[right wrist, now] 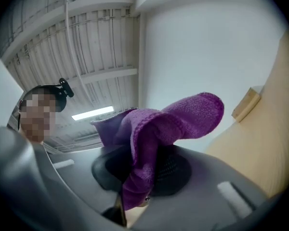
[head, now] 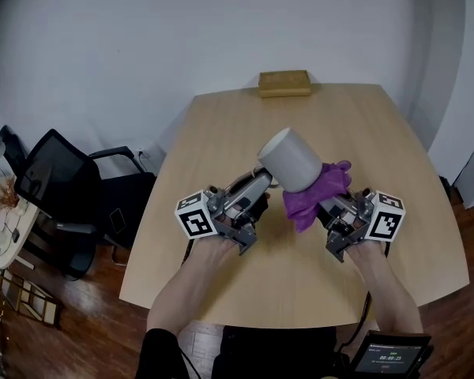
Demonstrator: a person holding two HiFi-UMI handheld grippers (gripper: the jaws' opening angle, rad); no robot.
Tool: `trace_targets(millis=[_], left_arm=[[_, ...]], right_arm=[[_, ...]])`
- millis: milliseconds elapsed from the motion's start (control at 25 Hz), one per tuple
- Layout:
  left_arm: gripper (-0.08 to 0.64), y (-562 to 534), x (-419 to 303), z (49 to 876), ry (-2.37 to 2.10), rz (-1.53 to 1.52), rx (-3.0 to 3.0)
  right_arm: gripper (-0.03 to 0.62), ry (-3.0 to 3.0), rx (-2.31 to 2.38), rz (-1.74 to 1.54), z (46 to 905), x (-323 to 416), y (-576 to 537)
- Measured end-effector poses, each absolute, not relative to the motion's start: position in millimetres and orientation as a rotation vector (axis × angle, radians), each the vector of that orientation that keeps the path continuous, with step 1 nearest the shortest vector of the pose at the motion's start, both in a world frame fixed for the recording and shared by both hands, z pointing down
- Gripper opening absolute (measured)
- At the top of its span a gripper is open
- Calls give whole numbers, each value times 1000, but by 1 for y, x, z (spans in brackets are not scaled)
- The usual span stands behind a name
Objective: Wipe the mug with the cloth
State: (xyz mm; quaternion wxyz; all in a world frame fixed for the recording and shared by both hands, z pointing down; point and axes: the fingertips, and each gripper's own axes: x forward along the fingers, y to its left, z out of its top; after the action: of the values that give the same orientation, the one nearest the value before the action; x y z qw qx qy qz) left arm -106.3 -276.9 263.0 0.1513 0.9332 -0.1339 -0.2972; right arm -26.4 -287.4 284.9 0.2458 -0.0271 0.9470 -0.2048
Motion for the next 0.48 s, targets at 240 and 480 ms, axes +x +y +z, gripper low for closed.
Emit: trace_targets(millis=[240, 480], left_arm=[[63, -272, -127, 253, -141, -1236, 2343], [63, -271, -157, 243, -140, -1480, 2201]], right_arm=[[69, 2587, -34, -435, 269, -28, -271], [69, 2664, -226, -256, 267, -27, -274]])
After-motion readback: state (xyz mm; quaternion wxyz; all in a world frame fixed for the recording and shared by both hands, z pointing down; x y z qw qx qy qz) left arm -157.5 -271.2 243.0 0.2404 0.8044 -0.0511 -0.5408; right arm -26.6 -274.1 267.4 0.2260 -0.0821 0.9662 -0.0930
